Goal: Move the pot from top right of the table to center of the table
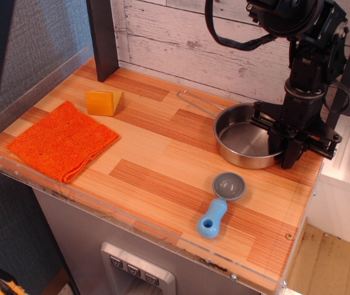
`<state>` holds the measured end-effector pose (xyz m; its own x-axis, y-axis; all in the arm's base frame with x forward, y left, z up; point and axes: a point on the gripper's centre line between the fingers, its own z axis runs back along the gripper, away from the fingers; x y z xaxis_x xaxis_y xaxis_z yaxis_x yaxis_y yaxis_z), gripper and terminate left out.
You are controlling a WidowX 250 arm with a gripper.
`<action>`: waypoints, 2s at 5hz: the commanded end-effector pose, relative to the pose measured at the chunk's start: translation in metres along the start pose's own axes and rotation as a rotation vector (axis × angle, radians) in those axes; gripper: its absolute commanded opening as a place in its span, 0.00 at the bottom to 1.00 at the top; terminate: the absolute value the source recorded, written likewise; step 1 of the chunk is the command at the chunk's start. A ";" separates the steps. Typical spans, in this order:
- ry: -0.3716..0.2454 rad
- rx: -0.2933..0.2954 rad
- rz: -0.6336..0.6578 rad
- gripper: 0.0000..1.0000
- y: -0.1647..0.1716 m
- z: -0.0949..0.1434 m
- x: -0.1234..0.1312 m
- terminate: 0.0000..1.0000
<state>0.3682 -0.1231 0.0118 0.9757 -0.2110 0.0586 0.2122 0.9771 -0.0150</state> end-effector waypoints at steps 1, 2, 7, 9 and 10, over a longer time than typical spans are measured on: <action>-0.164 -0.043 -0.039 0.00 0.004 0.066 0.012 0.00; -0.260 -0.041 0.005 0.00 0.013 0.103 0.005 0.00; -0.052 0.093 0.049 0.00 0.046 0.056 -0.119 0.00; -0.024 0.064 0.103 0.00 0.074 0.026 -0.128 0.00; -0.005 0.051 0.125 0.00 0.083 0.022 -0.132 0.00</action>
<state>0.2549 -0.0141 0.0166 0.9948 -0.0896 0.0489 0.0886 0.9958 0.0232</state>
